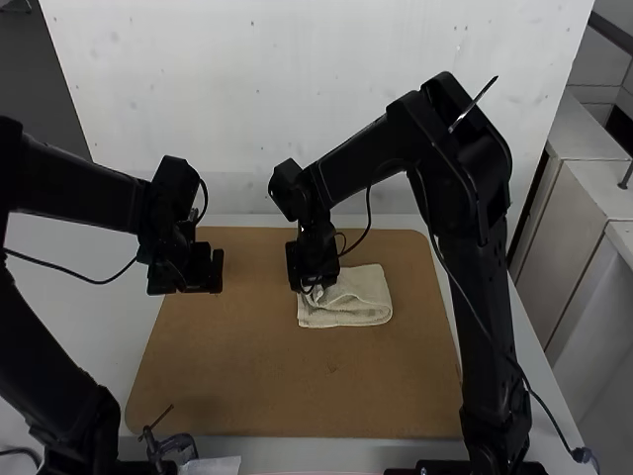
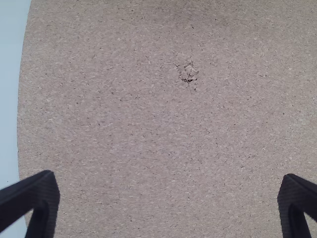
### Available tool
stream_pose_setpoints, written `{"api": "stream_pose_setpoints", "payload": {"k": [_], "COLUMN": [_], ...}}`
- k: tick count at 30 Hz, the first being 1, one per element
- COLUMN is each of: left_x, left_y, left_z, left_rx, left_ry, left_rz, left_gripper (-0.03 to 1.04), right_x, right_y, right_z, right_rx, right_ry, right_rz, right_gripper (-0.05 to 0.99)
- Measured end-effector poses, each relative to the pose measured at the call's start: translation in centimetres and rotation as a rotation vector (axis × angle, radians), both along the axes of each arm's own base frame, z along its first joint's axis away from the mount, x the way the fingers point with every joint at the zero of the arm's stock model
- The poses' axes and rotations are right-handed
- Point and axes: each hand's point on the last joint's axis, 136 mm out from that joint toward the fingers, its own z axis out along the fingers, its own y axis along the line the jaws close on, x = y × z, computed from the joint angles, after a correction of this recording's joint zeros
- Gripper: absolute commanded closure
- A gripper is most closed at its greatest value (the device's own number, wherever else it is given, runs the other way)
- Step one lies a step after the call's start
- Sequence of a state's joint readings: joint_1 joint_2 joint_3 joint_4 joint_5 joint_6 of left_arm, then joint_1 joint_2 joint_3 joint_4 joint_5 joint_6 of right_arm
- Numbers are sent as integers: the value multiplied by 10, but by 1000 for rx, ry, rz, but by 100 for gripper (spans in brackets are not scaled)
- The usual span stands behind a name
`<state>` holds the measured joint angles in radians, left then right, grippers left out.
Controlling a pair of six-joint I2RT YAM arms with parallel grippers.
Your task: Fold the towel.
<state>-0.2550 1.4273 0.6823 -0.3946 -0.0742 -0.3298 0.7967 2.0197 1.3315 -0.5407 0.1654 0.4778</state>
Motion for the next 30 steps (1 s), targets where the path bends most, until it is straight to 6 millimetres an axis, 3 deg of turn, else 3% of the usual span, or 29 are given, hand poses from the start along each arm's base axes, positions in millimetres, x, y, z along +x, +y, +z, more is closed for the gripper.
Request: {"api": "stream_pose_setpoints", "payload": {"k": [3,6,9,11,21,25,30], "left_x": [0,0,0,0,3,4,5], "left_y": [0,0,0,0,-1,-1,-1], "left_z": [0,0,0,0,1,2,2], "left_rx": [0,1,0,0,-3,-5,-6], "left_ry": [0,1,0,0,-12,-18,-24], "left_rz": [0,0,-1,-1,0,-1,0], "left_gripper": [2,2,2,2,2,2,2], "right_x": [5,11,18,18,7,0,-7], "right_y": [4,3,-2,-6,-13,-3,16], "right_z": [27,59,72,68,-5,-12,-6], "right_rx": [49,106,128,118,9,3,22], "right_ry": [-43,-94,-120,-117,-21,-20,-38], "right_rz": [-3,-14,-34,-41,-33,-2,39], "right_gripper": [45,90,92,92,92,92,92]}}
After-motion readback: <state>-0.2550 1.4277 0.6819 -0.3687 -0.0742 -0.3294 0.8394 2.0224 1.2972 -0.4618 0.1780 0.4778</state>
